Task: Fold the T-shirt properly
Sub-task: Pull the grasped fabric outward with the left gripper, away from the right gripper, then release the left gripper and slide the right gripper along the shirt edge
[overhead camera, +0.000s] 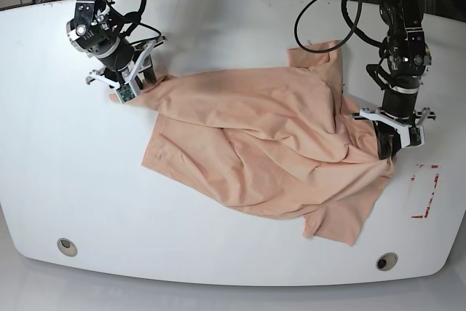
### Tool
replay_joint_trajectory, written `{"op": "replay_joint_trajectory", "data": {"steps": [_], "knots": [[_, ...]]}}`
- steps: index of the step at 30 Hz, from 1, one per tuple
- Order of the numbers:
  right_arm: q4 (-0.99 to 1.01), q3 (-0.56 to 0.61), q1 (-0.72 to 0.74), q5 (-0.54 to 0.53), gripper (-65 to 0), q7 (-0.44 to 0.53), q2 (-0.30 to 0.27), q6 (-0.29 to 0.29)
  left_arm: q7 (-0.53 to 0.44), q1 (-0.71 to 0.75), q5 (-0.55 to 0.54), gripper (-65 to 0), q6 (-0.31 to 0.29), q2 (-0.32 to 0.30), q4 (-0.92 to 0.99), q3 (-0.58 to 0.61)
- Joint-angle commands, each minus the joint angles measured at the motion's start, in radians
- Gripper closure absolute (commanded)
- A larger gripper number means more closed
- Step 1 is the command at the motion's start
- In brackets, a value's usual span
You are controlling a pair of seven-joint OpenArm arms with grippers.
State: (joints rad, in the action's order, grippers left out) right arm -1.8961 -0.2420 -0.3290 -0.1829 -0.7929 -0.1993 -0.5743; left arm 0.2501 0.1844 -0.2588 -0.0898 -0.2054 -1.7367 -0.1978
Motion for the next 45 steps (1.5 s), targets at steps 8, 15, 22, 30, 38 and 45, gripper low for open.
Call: {"op": "replay_joint_trajectory", "data": {"steps": [8, 15, 22, 30, 38, 45], "knots": [[-0.070, -0.009, -0.011, -0.009, -37.7, -0.016, -0.005, 0.018, -0.004, -0.033, -0.001, -25.1, 0.002, -0.009, -0.023, 0.024], [-0.118, -0.005, -0.015, -0.008, -42.2, -0.039, -0.004, 0.022, -0.010, -0.033, 0.001, -37.2, 0.003, -0.012, -0.033, 0.054], [-0.153, -0.003, -0.010, -0.008, -47.4, -0.049, 0.004, 0.010, -0.021, -0.013, 0.001, -35.5, 0.006, -0.035, -0.072, 0.080], [-0.127, -0.027, 0.015, -0.010, -52.2, -0.041, 0.034, 0.009, -0.007, 0.020, 0.001, -43.2, -0.017, -0.109, -0.064, 0.024], [-0.119, -0.012, 0.011, -0.005, -52.7, -0.041, 0.070, -0.001, -0.004, 0.044, -0.002, -48.0, -0.040, -0.129, -0.024, -0.016], [-0.088, -0.008, -0.010, -0.005, -52.0, -0.033, 0.074, -0.013, -0.007, 0.051, -0.008, -46.8, -0.047, -0.126, -0.012, -0.007]]}}
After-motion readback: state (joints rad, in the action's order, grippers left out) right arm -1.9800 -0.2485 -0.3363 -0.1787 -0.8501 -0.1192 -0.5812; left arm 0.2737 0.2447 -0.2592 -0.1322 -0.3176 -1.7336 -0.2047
